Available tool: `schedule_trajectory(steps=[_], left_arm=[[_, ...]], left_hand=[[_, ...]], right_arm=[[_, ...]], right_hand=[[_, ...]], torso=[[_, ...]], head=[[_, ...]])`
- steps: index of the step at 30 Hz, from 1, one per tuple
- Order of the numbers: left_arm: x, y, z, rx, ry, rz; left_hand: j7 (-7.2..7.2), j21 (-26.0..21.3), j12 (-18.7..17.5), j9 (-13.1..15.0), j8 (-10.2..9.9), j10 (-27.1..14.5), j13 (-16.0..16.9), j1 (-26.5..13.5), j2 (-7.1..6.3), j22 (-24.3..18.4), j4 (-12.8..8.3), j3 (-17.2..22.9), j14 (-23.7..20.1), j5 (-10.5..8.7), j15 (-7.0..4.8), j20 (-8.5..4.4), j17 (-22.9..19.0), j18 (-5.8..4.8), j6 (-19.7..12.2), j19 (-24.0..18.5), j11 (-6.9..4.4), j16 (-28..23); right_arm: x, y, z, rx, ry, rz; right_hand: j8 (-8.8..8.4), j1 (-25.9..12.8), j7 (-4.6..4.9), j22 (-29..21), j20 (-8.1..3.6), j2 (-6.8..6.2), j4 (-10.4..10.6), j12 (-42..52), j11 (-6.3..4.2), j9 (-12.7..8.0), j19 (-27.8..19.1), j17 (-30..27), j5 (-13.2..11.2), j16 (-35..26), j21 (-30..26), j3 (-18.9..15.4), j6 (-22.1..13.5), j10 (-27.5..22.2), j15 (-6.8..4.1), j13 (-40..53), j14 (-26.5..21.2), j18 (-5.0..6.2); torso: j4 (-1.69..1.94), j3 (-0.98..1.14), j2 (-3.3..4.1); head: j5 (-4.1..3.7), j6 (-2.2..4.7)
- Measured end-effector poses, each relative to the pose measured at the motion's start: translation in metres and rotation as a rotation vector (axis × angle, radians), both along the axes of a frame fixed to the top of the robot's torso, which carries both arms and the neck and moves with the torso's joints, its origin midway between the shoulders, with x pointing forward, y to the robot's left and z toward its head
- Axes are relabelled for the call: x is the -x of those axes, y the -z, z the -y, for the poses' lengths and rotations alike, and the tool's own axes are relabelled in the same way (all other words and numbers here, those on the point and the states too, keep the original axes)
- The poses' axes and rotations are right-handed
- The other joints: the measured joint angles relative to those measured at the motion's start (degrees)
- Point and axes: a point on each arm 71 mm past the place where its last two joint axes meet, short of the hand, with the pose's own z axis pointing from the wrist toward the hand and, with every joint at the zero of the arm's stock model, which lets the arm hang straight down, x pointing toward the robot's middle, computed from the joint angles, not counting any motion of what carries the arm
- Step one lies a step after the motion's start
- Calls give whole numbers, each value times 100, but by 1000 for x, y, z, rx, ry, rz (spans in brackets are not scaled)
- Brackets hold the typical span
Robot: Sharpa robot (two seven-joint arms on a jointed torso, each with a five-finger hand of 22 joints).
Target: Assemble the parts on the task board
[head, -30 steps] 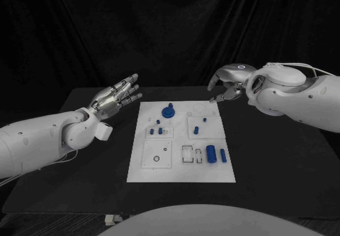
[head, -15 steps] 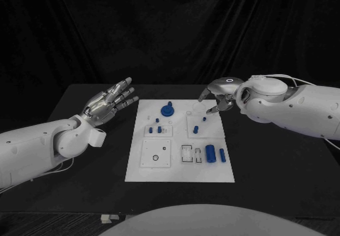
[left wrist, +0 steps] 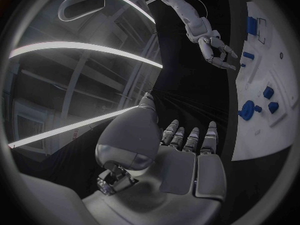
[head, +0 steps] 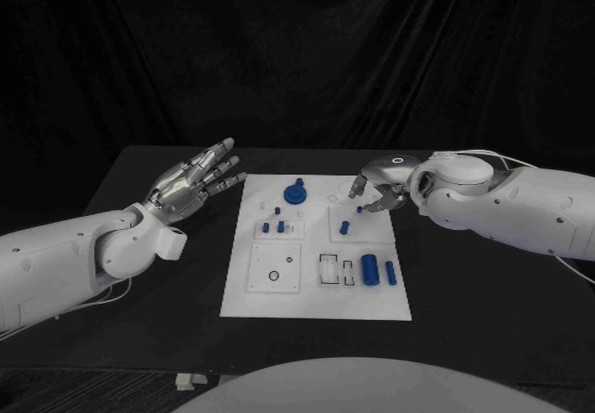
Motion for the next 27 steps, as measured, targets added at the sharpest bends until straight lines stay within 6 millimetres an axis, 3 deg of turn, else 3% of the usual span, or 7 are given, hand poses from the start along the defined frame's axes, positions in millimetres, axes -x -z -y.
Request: schedule_trajectory(steps=[3, 6, 14, 23, 27], left_arm=[[1, 0, -1, 2, 1, -1], [1, 0, -1, 3, 1, -2], [2, 0, -2, 5, 2, -4], [1, 1, 0, 8, 7, -6], [1, 1, 0, 8, 8, -7]], left_hand=[[61, 45, 0, 23, 40, 28, 0, 130, 17, 61, 0, 0, 41, 113, 68, 54, 5, 0, 147, 54, 71, 0], [129, 54, 0, 36, 70, 39, 1, 230, 4, 105, -40, 9, 73, 245, 99, 93, 20, -1, 273, 94, 99, 0], [151, 73, 0, 35, 71, 71, 15, 318, 16, 153, -72, 9, 113, 359, 139, 123, 35, 0, 296, 128, 132, 45], [151, 92, 0, 41, 92, 92, 19, 470, 47, 169, -143, 48, 134, 505, 160, 153, 48, -1, 296, 196, 152, 66], [172, 92, 0, 41, 92, 92, 19, 492, 69, 169, -160, 65, 154, 603, 180, 133, 48, -1, 316, 216, 152, 89]], right_arm=[[0, 5, -1, -2, -6, -6], [0, 10, -3, -6, -10, -8], [0, 18, -5, -16, -13, -5], [-3, 25, -4, -27, -7, 10], [-4, 28, -4, -31, -3, 20]], right_hand=[[0, -12, 0, 0, -9, -12, -26, 54, 1, 0, 72, -62, -404, 0, 44, 163, 0, 105, -2, -22, 47, 0], [0, -94, -87, 0, -11, -94, -32, 100, 4, 3, 134, -93, -580, 0, 73, 271, 87, 267, -10, -37, 113, 0], [32, -166, -142, 2, -29, -97, -62, 100, 24, 17, 196, -42, -583, -1, 116, 379, 185, 351, -9, -65, 195, -2], [82, -203, -25, 4, -30, -133, -94, 100, 34, 47, 236, 2, -583, -1, 160, 539, 343, 469, -9, -82, 236, -3], [103, -203, -36, 4, -30, -133, -110, 100, 31, 56, 236, 5, -583, -1, 160, 569, 373, 480, 7, -87, 252, -2]], torso=[[-8, -16, -11], [-11, -27, -18], [-16, -39, -26], [-18, -46, -31], [-19, -47, -31]], head=[[25, 0], [42, 0], [46, 0], [28, 0], [33, 0]])
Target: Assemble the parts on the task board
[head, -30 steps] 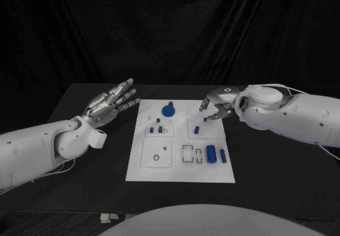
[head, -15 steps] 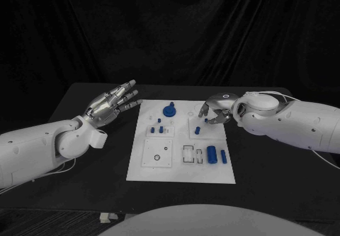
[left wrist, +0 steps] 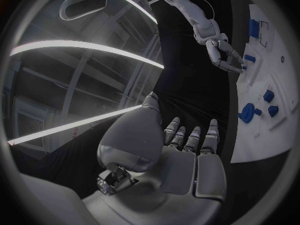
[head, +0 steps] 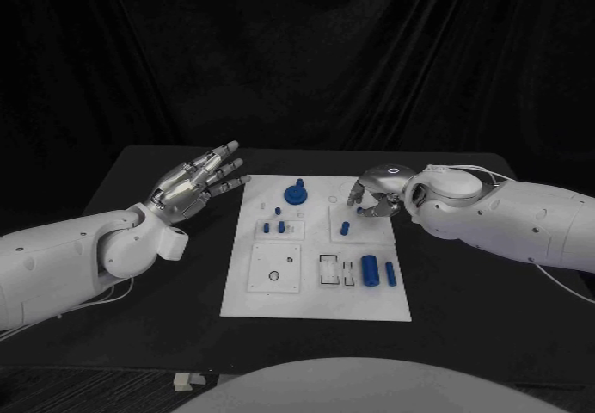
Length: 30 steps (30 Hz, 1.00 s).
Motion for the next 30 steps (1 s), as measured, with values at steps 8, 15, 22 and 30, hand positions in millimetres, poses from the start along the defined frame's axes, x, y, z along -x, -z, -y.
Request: schedule_trajectory(steps=[8, 15, 22, 30], left_arm=[[-1, 1, 0, -2, 1, -3], [-1, 1, 1, -2, 7, -7], [-1, 2, 2, -4, 11, -13], [-1, 3, 2, -5, 16, -18]], left_hand=[[20, 21, 0, -1, 0, 31, 6, 97, 36, 0, -86, 8, 14, 178, 14, 20, 7, 0, 20, 20, 31, 26], [20, 21, 0, -1, 20, 39, 11, 150, 30, -1, -117, 7, 21, 260, 21, 40, 12, 0, 20, 40, 39, 26], [40, 21, 0, 5, 20, 56, 11, 150, 31, -1, -133, 24, 23, 288, 23, 20, 11, 0, 40, 61, 55, 47], [82, 20, 0, 12, 42, 56, 16, 192, 72, -8, -157, 47, 41, 348, 41, 32, 16, 0, 81, 74, 82, 46]], right_arm=[[-2, 3, 2, 5, 5, 15], [-3, 6, 4, 14, 10, 17], [-4, 10, 6, 20, 15, 14], [-4, 13, 6, 21, 13, 13]], right_hand=[[57, -48, 91, -1, 0, -47, -31, -9, 0, 48, 0, -10, -29, 0, 0, 79, 175, 0, 0, -6, 0, -1], [117, -144, 156, -1, 20, -54, -24, -24, 0, 103, 20, -10, -90, -1, 0, 102, 298, 0, 0, -5, 0, 0], [201, -180, 217, -2, 21, -45, -72, -24, -40, 185, 20, -10, -133, -1, 0, 151, 446, 128, -20, 1, 20, 0], [262, -180, 274, -2, 0, -45, -127, 28, -73, 292, 41, -2, -133, -2, 0, 206, 566, 300, -40, 18, 40, -1]], torso=[[-1, -3, -1], [-1, -5, -2], [-1, -7, -4], [-2, -8, -5]], head=[[5, 0], [15, 0], [40, 0], [29, 0]])
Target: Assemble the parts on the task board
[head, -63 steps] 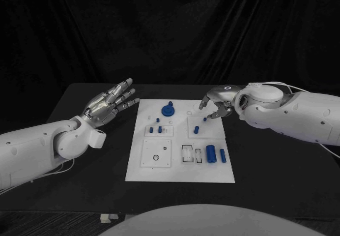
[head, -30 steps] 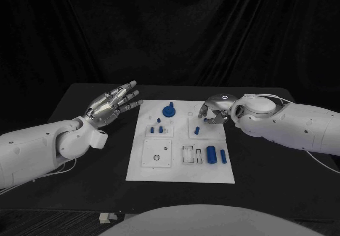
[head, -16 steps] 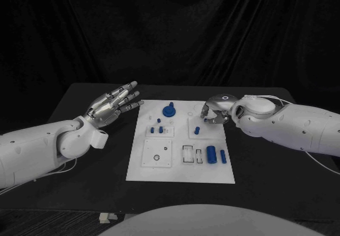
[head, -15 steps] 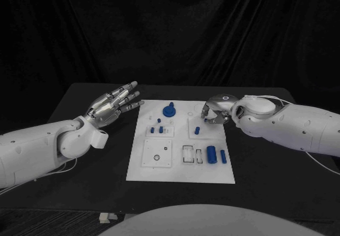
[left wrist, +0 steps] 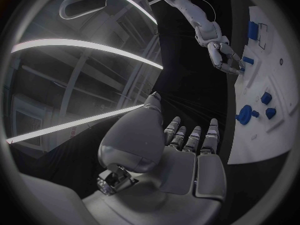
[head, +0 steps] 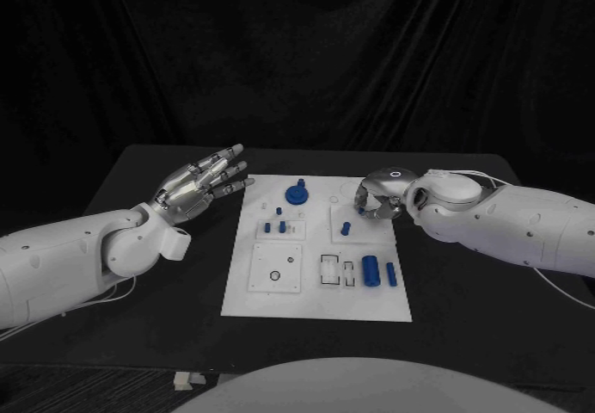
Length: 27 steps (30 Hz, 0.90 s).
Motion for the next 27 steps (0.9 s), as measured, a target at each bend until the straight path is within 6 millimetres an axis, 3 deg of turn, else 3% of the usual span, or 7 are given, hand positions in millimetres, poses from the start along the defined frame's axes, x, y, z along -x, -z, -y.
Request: schedule_trajectory(steps=[27], left_arm=[[3, 11, -3, -7, 0, -27]], left_hand=[[134, 22, 115, 30, 93, 147, 54, 172, 112, -41, -252, 94, 20, 278, 20, 9, 5, 0, 216, 50, 161, 43]], right_arm=[[1, 4, -3, -29, -24, 26]], right_hand=[[304, 95, 86, -1, 0, 93, -394, -268, -72, 400, 0, -112, 44, -27, -22, 456, 450, 971, 56, -59, -27, 0]], torso=[[0, -5, 1]], head=[[29, 0]])
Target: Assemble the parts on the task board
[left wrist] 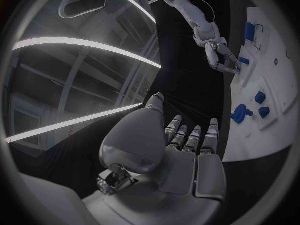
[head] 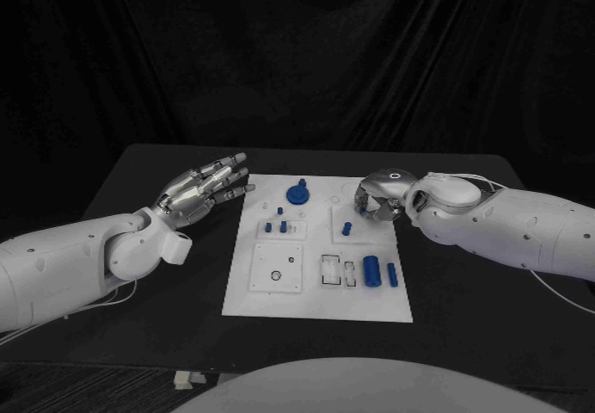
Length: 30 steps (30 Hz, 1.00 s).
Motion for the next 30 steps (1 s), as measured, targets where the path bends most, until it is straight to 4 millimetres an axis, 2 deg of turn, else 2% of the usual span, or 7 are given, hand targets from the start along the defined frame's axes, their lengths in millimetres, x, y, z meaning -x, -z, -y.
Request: schedule_trajectory(steps=[10, 13, 22, 27, 30], left_arm=[[0, 2, -1, -3, -2, -4], [0, 2, -2, -3, -2, -4], [0, 3, -2, -4, -2, -7], [0, 3, -1, -5, -1, -8], [0, 3, 0, -4, 1, -8]], left_hand=[[0, 0, 0, 0, 0, 0, -1, 23, -23, 0, 0, 0, 0, 20, 0, 0, 5, 0, 0, 0, 0, 0], [0, 0, 0, -1, 0, 0, -1, 23, -23, -5, -9, 10, 0, 20, 0, 0, 5, 0, 0, 0, 0, 0], [0, 0, 0, -1, 0, 18, 4, 23, -23, -16, -32, 0, 0, 40, 0, 0, 5, 0, 0, -1, 17, 0], [0, 0, 0, -1, 0, 23, 5, 23, -23, -28, -32, 0, 0, 40, 0, 0, 5, 0, 0, -1, 22, 0], [0, 0, 19, -1, 0, 23, 5, 23, -23, -43, -32, 0, 0, 39, 0, 0, 4, 0, 27, -1, 22, 0]], right_arm=[[2, -8, 6, -37, -2, 49], [0, -18, 8, -49, -2, 77], [-2, -57, 8, -103, -17, 168], [6, -71, 1, -132, -39, 180], [14, -75, -9, -150, -67, 175]], right_hand=[[7, 6, 0, -1, 0, 5, -17, -44, 2, 96, 0, -21, 28, 0, 0, 15, 0, 40, 0, 5, 0, 0], [7, 6, 0, 0, 0, 5, -17, -67, 22, 98, 0, -21, 27, -21, 0, 15, 0, 60, 0, 5, 0, 0], [7, 6, -20, -1, 0, 5, -17, -163, -9, 143, 0, -26, -62, -21, 0, 15, 18, 134, 0, 4, 0, 0], [6, 6, -21, -1, 0, 5, -17, -187, 1, 160, 0, -45, -91, -21, 0, 15, 18, 163, 0, 3, 0, 0], [5, 5, -21, -1, 0, 5, -33, -234, 1, 160, 0, -55, -133, -21, 0, 31, 18, 163, 0, 3, 0, 0]], torso=[[-3, -1, -3], [-3, -1, -4], [-3, -5, -5], [-3, -5, -6], [-3, -5, -7]], head=[[43, 0], [48, 0], [49, 0], [45, 0], [75, 0]])
